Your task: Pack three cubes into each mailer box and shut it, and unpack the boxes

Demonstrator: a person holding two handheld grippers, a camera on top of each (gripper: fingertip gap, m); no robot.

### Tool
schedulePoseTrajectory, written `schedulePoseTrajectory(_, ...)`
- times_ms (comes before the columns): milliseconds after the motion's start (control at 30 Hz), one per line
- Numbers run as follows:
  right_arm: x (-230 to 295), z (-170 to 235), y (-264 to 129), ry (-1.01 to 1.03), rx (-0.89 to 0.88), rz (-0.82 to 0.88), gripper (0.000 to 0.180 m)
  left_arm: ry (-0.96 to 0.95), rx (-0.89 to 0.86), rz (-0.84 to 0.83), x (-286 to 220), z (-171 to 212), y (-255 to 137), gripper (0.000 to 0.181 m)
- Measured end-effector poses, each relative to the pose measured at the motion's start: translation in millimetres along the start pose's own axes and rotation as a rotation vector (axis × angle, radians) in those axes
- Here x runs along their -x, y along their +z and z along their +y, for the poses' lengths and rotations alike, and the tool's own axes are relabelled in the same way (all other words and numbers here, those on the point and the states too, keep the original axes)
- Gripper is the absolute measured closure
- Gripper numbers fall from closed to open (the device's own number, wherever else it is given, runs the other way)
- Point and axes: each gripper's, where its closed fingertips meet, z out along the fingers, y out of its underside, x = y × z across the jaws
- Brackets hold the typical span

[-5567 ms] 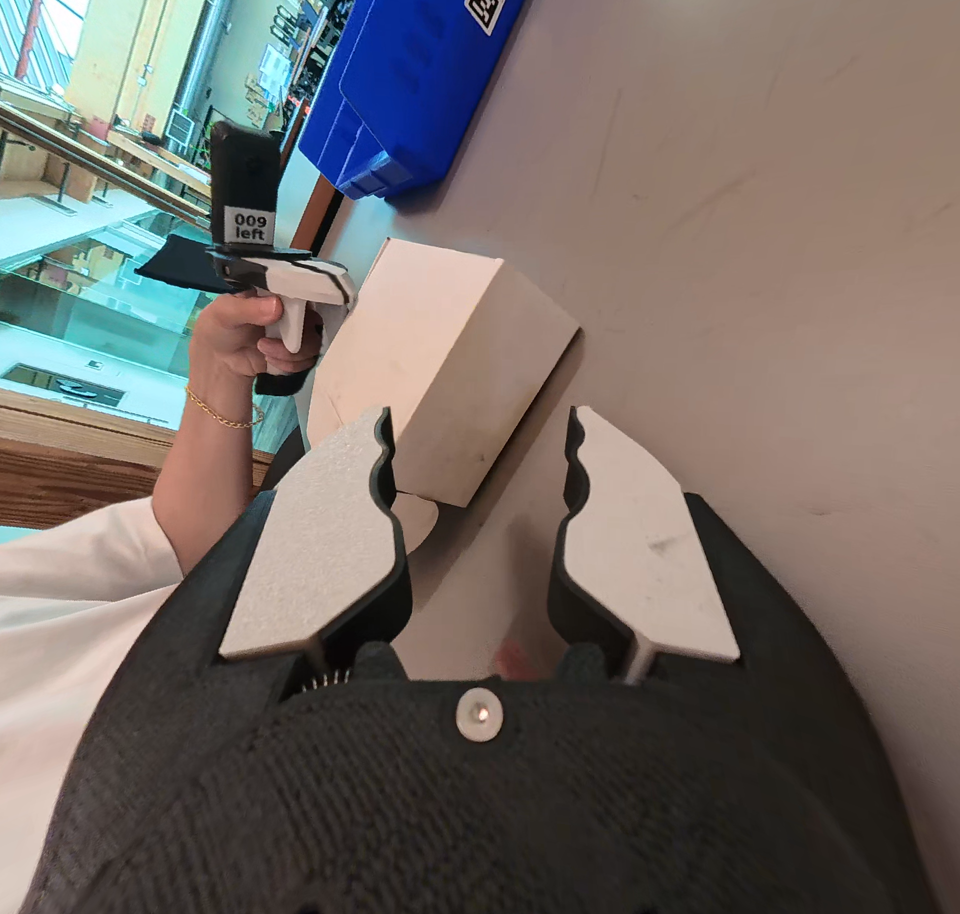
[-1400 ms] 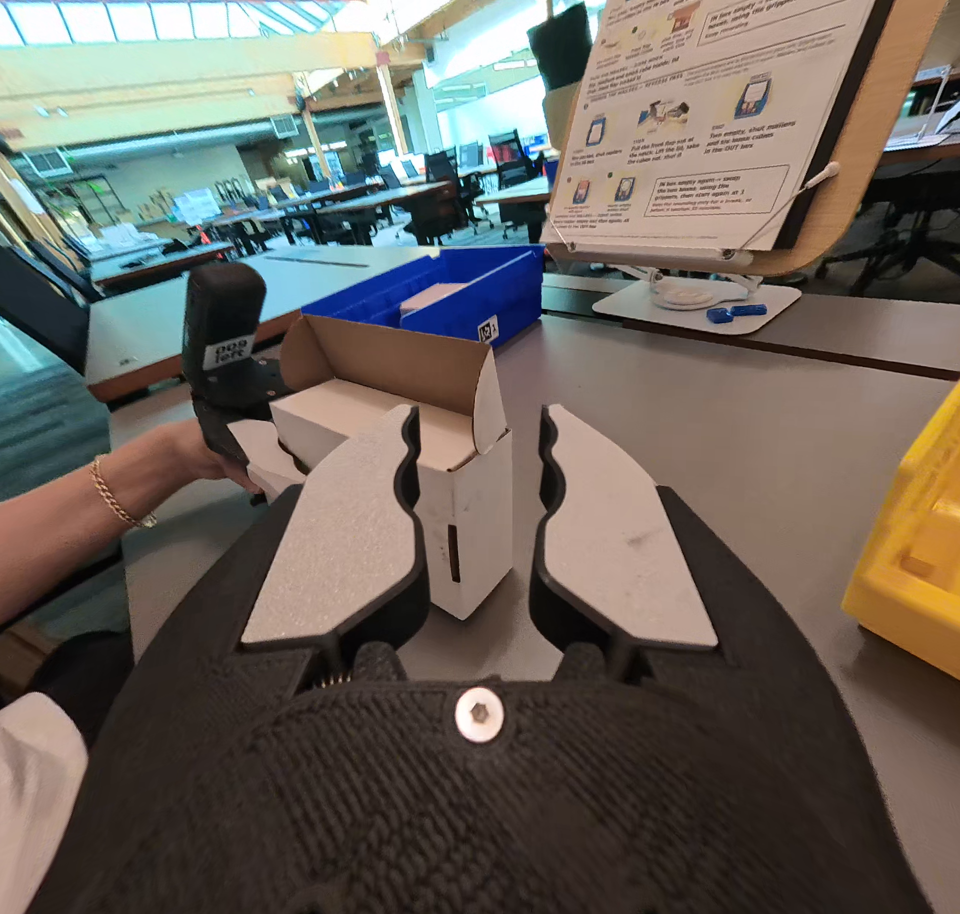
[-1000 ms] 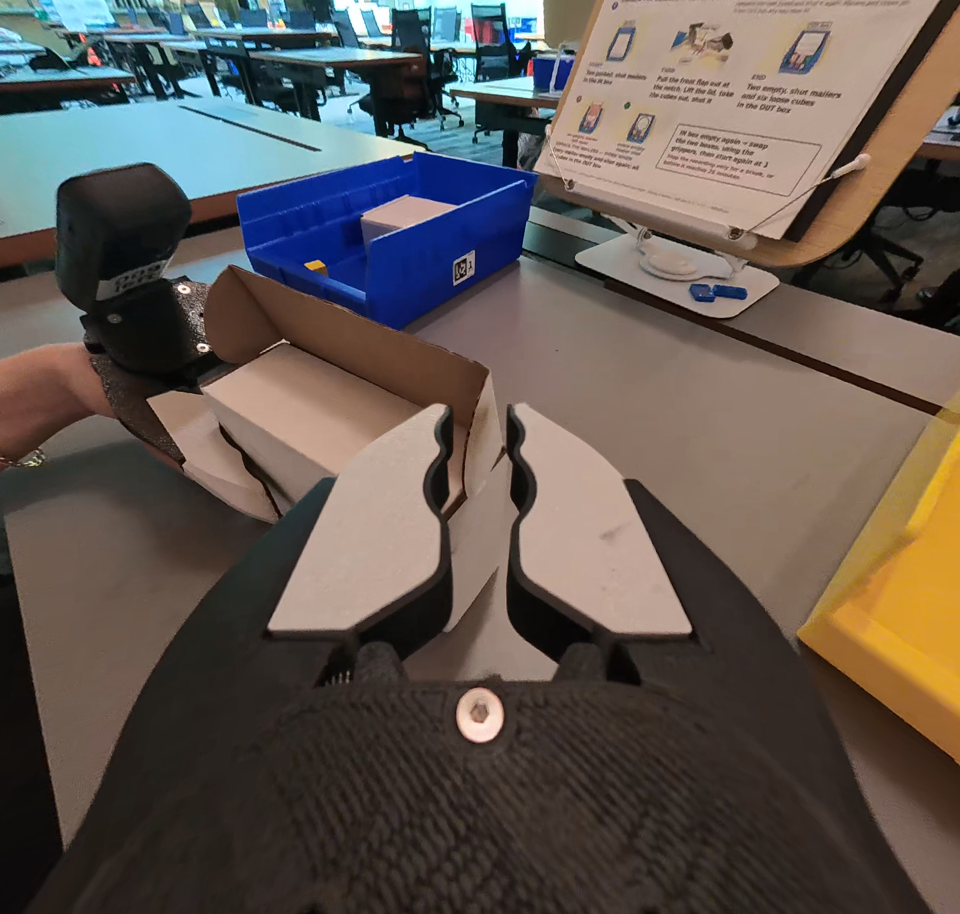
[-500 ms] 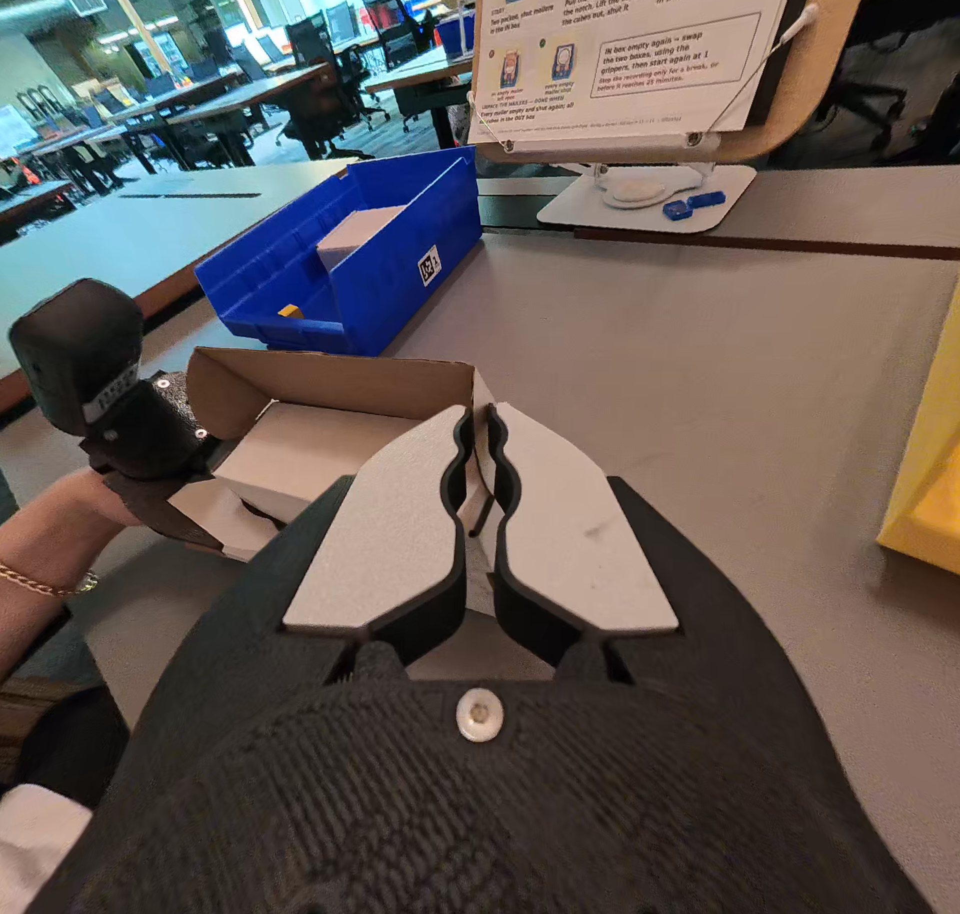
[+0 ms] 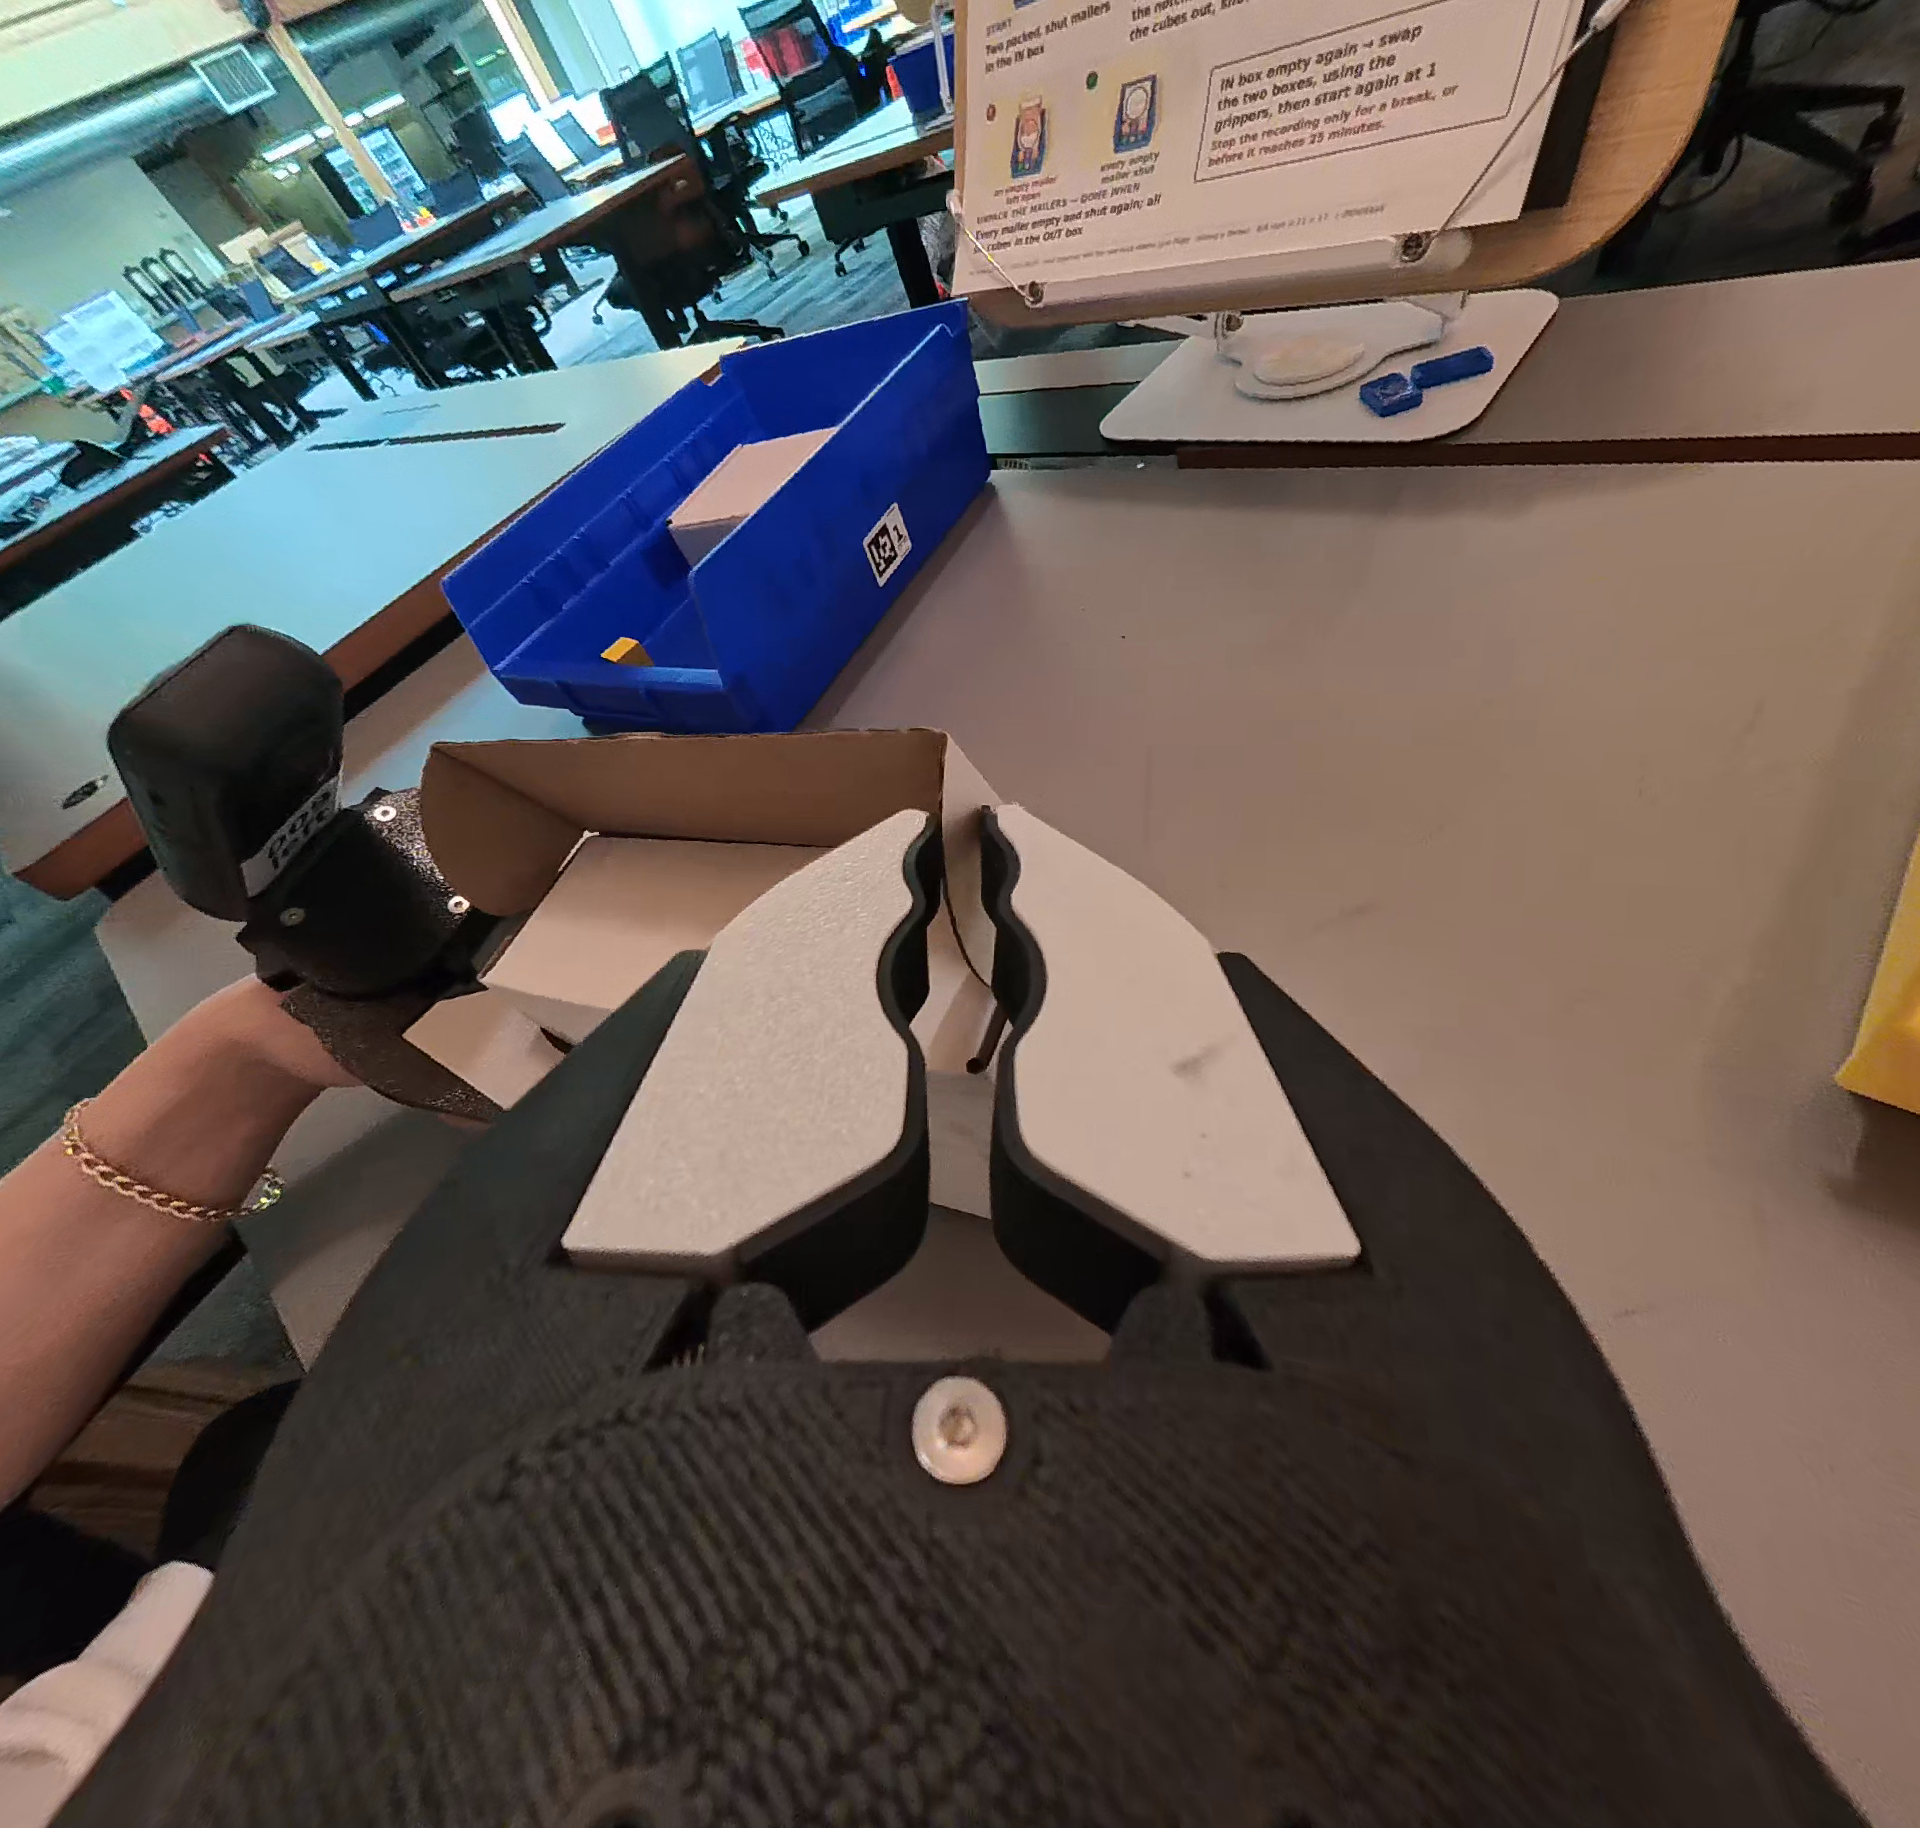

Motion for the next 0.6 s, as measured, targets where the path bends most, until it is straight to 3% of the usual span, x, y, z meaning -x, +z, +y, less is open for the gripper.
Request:
schedulePoseTrajectory(367, -4, 7, -2, -0.106, -0.044, 0.033, 0.174, 0.011, 0.015, -0.007, -1, 1, -2, 0.103)
schedulePoseTrajectory(600, -1, 7, -2, -0.150, -0.052, 0.097, 0.175, -0.089, 0.050, -0.153, 11, -18, -75, 0.110)
